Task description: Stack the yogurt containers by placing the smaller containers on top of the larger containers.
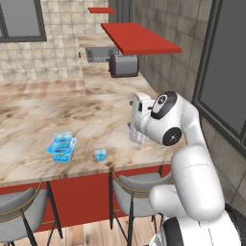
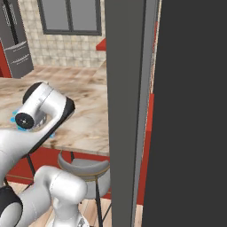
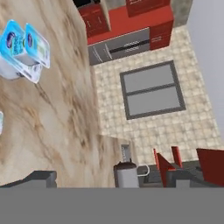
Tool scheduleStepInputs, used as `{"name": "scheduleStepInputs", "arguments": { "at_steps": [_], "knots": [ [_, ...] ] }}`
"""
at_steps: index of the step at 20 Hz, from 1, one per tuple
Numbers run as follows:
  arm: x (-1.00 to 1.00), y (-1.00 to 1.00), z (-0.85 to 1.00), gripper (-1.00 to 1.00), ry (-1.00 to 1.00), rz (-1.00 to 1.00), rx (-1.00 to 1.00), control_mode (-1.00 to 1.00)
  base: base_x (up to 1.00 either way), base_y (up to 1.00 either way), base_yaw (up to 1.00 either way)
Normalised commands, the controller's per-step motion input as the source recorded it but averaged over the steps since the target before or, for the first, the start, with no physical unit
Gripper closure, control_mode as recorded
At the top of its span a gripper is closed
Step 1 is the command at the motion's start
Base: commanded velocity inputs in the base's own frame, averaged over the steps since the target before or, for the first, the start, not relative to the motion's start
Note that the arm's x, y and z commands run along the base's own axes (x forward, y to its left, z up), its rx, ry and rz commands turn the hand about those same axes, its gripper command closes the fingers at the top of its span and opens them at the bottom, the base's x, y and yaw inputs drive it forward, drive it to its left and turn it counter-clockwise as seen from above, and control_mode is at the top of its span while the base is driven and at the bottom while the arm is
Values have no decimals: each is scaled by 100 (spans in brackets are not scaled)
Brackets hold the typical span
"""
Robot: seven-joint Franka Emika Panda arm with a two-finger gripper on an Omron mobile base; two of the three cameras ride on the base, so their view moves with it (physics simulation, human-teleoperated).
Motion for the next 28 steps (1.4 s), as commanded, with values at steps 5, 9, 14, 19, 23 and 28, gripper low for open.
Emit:
{"name": "scheduleStepInputs", "arguments": {
  "at_steps": [5, 9, 14, 19, 23, 28],
  "knots": [
    [-20, -37, 100, -100, 43, 1, -3, -100, 0, 0, 0],
    [-37, -23, 98, -100, 42, 1, -1, -100, 0, 0, 0],
    [-45, 9, 60, -100, 45, 0, -9, -100, 0, 0, 0],
    [-49, 53, 33, -100, 35, 0, -16, -100, 0, 0, 0],
    [-63, 35, 60, -100, 31, 0, -9, -100, 0, 0, 0],
    [-75, 10, 78, -100, 29, 0, -3, -100, 0, 0, 0]
  ]
}}
